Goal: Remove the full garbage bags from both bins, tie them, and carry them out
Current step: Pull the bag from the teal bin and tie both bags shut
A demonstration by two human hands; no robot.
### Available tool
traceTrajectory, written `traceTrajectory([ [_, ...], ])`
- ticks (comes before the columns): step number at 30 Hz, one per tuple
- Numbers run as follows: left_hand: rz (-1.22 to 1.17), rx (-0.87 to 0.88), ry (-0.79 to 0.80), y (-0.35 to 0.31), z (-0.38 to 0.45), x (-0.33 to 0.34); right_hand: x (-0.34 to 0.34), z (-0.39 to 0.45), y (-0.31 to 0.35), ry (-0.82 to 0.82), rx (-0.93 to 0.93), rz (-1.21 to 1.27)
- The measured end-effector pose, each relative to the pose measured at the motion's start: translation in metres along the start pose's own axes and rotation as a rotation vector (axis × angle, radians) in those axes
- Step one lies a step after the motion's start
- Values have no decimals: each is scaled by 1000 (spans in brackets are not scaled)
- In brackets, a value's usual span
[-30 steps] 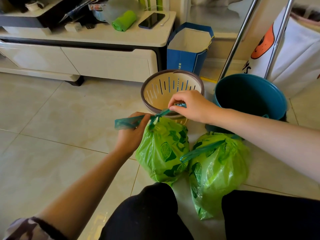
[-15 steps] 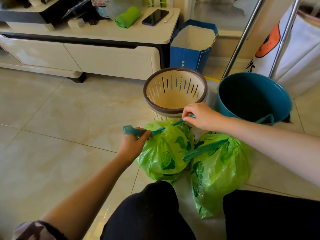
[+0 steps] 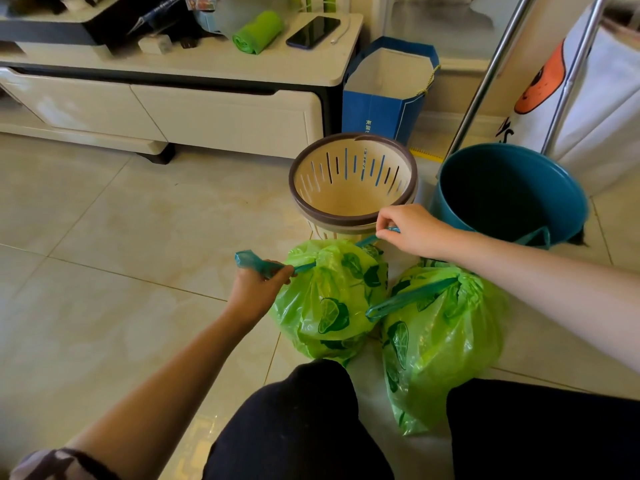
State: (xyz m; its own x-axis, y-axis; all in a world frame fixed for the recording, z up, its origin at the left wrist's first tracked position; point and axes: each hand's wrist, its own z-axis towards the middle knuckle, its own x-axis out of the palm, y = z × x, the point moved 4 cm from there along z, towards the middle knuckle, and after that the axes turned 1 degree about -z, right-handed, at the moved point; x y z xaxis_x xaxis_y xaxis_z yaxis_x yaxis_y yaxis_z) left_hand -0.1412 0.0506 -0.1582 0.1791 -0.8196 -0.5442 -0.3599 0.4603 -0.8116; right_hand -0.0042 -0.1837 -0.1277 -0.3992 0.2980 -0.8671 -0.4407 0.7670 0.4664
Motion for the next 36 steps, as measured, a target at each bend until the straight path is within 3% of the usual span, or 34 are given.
traceTrajectory([
  [5,-142,5,-125,-18,1,-24,-16,-2,-3,19,53,-77],
  [12,-639,-97,-32,-53,-1,-38,-35,-9,-6,-7,133,-201],
  [17,-793,-80,79,-83,-2,-31,-53,-15,5,-45,223,112],
  [21,-716,-68,172,-107,-5,-17,-60,-23,19,-58,223,549],
  [27,-555,-136,261,-134,-11,6,-66,-30,43,-37,157,934],
  [33,-537,-193,295,-135,-13,22,-66,-40,54,-58,64,865],
  [36,-601,-231,324,-135,-16,31,-71,-47,64,-89,-3,681],
])
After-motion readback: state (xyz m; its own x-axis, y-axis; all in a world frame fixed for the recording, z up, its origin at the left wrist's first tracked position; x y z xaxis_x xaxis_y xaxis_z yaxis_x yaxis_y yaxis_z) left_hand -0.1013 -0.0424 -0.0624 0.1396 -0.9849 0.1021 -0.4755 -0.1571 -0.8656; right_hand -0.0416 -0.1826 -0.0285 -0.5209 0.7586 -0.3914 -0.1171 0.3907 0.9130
